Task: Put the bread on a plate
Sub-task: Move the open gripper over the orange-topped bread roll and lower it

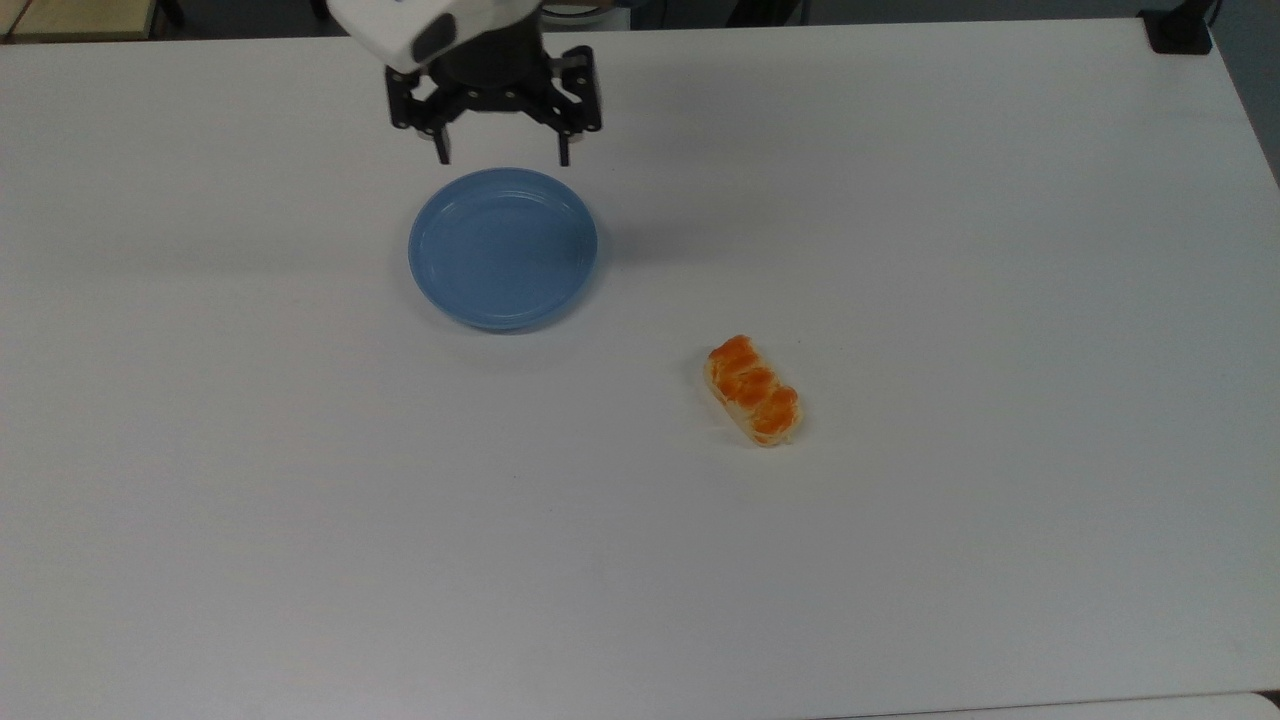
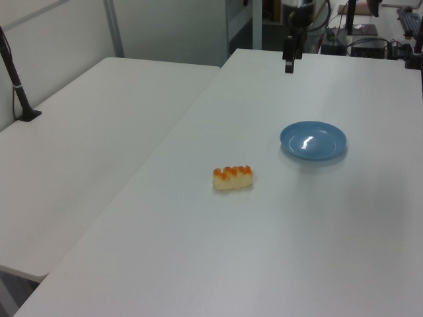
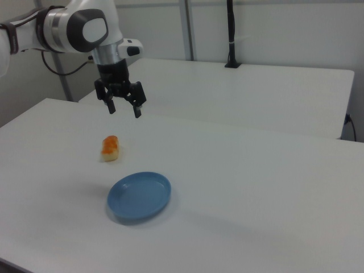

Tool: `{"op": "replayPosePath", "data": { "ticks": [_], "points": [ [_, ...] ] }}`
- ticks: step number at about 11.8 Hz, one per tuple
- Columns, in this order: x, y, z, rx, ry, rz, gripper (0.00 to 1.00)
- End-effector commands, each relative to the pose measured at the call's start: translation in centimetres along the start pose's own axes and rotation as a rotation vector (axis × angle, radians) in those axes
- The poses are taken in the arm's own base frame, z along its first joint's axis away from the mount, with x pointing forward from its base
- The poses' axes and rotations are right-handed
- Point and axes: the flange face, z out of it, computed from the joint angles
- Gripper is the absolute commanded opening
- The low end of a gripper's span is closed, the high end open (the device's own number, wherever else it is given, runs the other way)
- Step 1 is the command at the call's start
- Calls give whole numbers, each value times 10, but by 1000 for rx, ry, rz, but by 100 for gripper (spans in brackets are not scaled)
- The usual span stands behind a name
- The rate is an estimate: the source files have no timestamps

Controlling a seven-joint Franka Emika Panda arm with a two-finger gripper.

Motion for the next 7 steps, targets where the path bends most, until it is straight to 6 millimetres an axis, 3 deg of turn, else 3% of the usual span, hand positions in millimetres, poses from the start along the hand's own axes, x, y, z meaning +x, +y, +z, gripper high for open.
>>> {"op": "replayPosePath", "data": {
  "ticks": [1,2,4,5,7],
  "points": [
    [18,-60,36,13,14,-100,100],
    [27,-80,52,11,23,-130,100],
    [39,-99,74,9,54,-159,100],
    [43,-120,92,5,50,-193,100],
    [51,-142,124,0,51,-225,100]
  ]
}}
